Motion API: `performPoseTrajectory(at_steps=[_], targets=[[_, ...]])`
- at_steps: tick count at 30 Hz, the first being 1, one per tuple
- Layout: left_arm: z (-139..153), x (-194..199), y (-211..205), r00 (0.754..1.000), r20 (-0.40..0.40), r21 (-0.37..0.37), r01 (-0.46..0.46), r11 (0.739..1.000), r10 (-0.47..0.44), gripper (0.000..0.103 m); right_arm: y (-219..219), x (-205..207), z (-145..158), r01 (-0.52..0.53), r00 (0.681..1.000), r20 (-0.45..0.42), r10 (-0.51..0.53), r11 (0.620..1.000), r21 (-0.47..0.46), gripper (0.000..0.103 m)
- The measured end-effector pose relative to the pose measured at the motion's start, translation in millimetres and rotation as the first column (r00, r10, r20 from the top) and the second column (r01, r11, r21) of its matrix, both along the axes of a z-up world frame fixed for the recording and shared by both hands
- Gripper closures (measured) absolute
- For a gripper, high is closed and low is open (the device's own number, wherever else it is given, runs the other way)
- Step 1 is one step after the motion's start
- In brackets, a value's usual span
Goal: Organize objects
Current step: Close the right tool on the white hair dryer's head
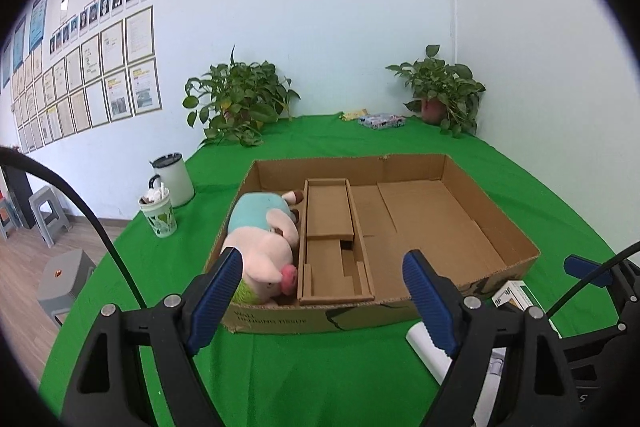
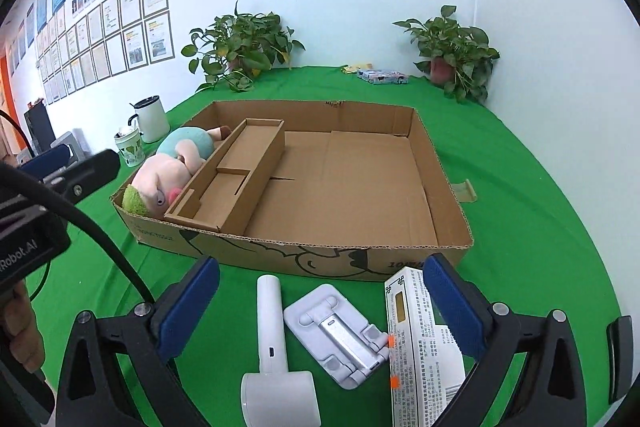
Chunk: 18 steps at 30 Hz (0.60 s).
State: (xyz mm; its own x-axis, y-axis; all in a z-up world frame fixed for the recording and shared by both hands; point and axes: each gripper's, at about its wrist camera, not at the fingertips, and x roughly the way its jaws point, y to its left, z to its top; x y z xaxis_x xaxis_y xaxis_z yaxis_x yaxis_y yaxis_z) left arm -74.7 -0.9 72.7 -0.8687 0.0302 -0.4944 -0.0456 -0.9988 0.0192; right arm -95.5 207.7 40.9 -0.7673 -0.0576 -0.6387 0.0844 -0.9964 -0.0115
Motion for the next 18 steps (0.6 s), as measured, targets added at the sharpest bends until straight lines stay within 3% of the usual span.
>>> performPoseTrajectory(at_steps=[1, 2, 3, 4, 5, 6, 8, 9, 10, 11, 12, 13, 14, 15, 16, 17, 18], targets=[[-2, 1, 0, 1.0, 0.004, 0.0, 0.001, 1.0, -0.001, 0.023, 0, 2, 0, -0.004, 1.0, 0.006, 0.004, 1.0, -0.004, 0.001], [-4, 1, 1, 1.0, 0.009, -0.004, 0.001, 1.0, -0.001, 0.033, 1, 3, -1, -0.011, 1.0, 0.013, 0.011, 1.0, -0.012, 0.001], [-7, 0, 2, 1.0, 0.018, -0.01, 0.002, 1.0, -0.002, 0.053, 1, 5, -2, -0.016, 1.0, 0.015, 0.016, 1.0, -0.016, 0.001], [-9, 0, 4, 1.0, 0.029, -0.011, 0.009, 1.0, -0.008, 0.066, 2, 8, -2, -0.018, 1.0, 0.012, 0.018, 1.0, -0.012, 0.001], [-12, -1, 5, 0.999, 0.048, -0.006, 0.026, 1.0, -0.026, 0.09, 2, 10, -3, -0.018, 1.0, 0.008, 0.018, 1.0, -0.01, 0.001], [-15, -2, 6, 0.997, 0.063, 0.014, 0.051, 0.999, -0.051, 0.097, 3, 12, -3, -0.022, 1.0, 0.005, 0.022, 1.0, -0.015, 0.004], [-19, -1, 8, 0.997, 0.061, 0.033, 0.054, 0.998, -0.056, 0.097, 7, 15, -4, -0.035, 0.999, 0.001, 0.036, 0.999, -0.038, 0.02], [-20, 0, 9, 0.997, 0.058, 0.034, 0.055, 0.998, -0.057, 0.097, 9, 16, -5, -0.036, 0.999, 0.002, 0.036, 0.999, -0.039, 0.041], [-21, 1, 10, 0.997, 0.053, 0.032, 0.054, 0.998, -0.055, 0.094, 10, 17, -6, -0.032, 0.999, 0.005, 0.032, 0.999, -0.033, 0.064], [-22, 1, 13, 0.997, 0.055, 0.027, 0.055, 0.998, -0.057, 0.074, 13, 17, -7, -0.026, 1.0, 0.009, 0.026, 0.999, -0.031, 0.071], [-24, 1, 14, 0.996, 0.058, 0.028, 0.066, 0.997, -0.067, 0.035, 16, 18, -9, -0.023, 1.0, 0.016, 0.024, 0.999, -0.042, 0.072], [-25, 2, 14, 0.995, 0.056, 0.04, 0.077, 0.996, -0.079, 0.019, 20, 18, -12, -0.03, 0.999, 0.028, 0.032, 0.998, -0.061, 0.071], [-25, 3, 13, 0.995, 0.042, 0.062, 0.084, 0.995, -0.086, 0.014, 22, 17, -14, -0.039, 0.998, 0.039, 0.042, 0.996, -0.078, 0.069], [-25, 4, 12, 0.995, 0.041, 0.084, 0.09, 0.992, -0.094, 0.014, 24, 17, -18, -0.043, 0.997, 0.06, 0.049, 0.995, -0.094, 0.048], [-27, 2, 12, 0.993, 0.06, 0.096, 0.099, 0.99, -0.105, 0.014, 27, 18, -22, -0.049, 0.996, 0.073, 0.056, 0.993, -0.106, 0.009], [-29, -2, 11, 0.989, 0.087, 0.107, 0.106, 0.989, -0.116, 0.014, 28, 20, -25, -0.05, 0.996, 0.071, 0.058, 0.992, -0.119, 0.0], [-32, -5, 11, 0.986, 0.112, 0.119, 0.107, 0.987, -0.121, 0.014, 29, 22, -29, -0.052, 0.996, 0.066, 0.06, 0.991, -0.12, 0.0]])
